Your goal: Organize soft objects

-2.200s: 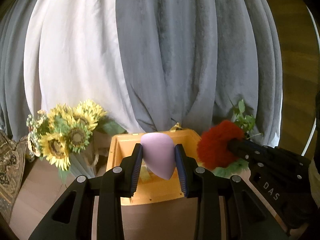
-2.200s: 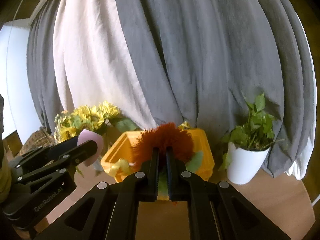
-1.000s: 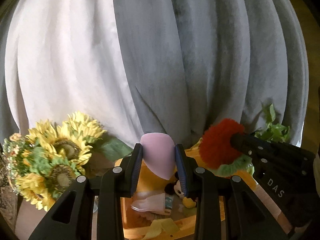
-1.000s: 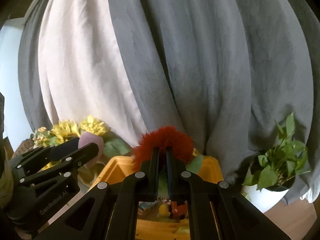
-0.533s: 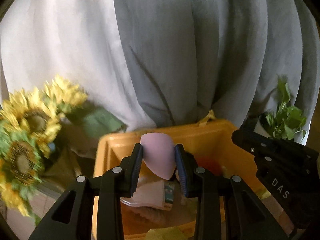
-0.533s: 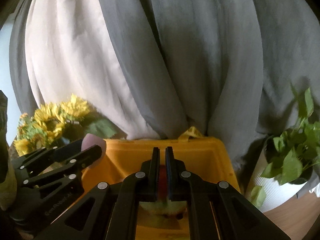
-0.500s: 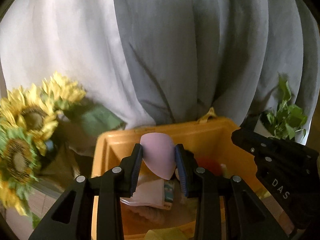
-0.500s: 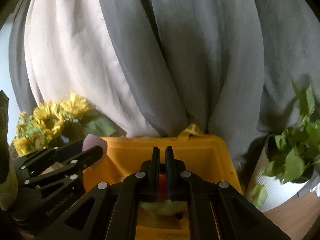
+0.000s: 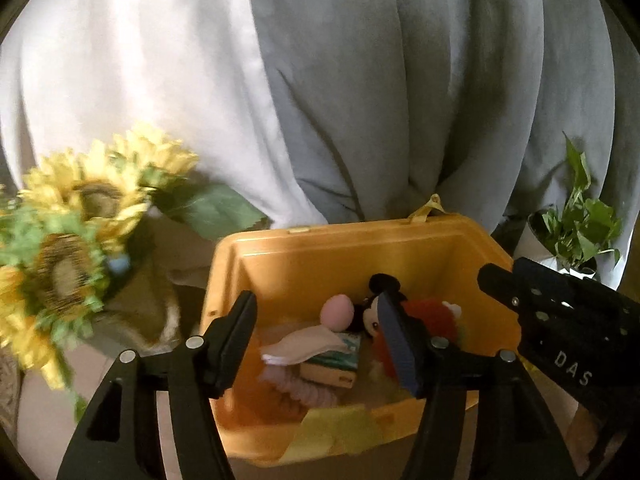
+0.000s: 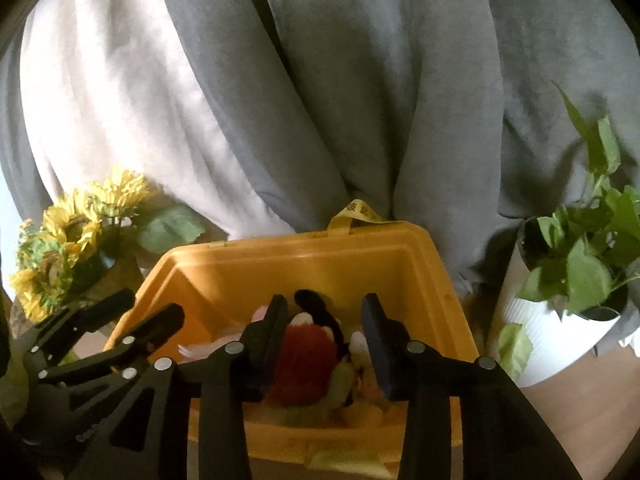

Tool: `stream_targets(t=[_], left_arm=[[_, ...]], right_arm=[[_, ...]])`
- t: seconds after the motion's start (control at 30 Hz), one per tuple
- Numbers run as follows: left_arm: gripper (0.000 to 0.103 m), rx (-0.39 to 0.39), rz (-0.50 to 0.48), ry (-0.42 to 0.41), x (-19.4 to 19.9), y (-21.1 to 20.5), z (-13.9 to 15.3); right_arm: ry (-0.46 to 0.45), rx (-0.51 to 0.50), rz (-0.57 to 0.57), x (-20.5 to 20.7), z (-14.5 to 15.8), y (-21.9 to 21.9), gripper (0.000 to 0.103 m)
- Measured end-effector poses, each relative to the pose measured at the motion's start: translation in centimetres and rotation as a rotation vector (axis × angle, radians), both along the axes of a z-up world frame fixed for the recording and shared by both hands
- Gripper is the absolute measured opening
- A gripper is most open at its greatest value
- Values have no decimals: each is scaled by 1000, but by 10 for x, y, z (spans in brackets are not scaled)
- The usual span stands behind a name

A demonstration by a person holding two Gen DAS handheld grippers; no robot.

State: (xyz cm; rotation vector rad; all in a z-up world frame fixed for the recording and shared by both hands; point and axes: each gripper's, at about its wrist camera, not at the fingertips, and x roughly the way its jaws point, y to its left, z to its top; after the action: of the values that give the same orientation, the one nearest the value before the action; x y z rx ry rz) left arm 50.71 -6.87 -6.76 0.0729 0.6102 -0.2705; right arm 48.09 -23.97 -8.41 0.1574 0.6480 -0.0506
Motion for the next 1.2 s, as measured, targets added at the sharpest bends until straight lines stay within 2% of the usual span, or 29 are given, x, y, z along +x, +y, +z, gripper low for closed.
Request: stream_targets(t=[0.13,0.33,0.5,0.7,0.83,1.2], left_arm=[[66,-1,33,-29,-23,9,13],[73,16,78,-88,-65,23,34],[74,34,113,-133,-97,37,48],[82,35,114,-176,-136,55,63],[87,43,114,-209,-160,65,69],[96,42,110,-256,-226,79,82]], right_arm=[[-12,-18,-3,-17,10,7,55],[-41,-23,-8,-51,29,17,66],[-62,-42,-9,-83,44,27,67],[-91,-60,-34,-120,60,40,67],[-114,-82,-67,-147,68,51,75],[-157,-118,-141,-214,85,69,81]])
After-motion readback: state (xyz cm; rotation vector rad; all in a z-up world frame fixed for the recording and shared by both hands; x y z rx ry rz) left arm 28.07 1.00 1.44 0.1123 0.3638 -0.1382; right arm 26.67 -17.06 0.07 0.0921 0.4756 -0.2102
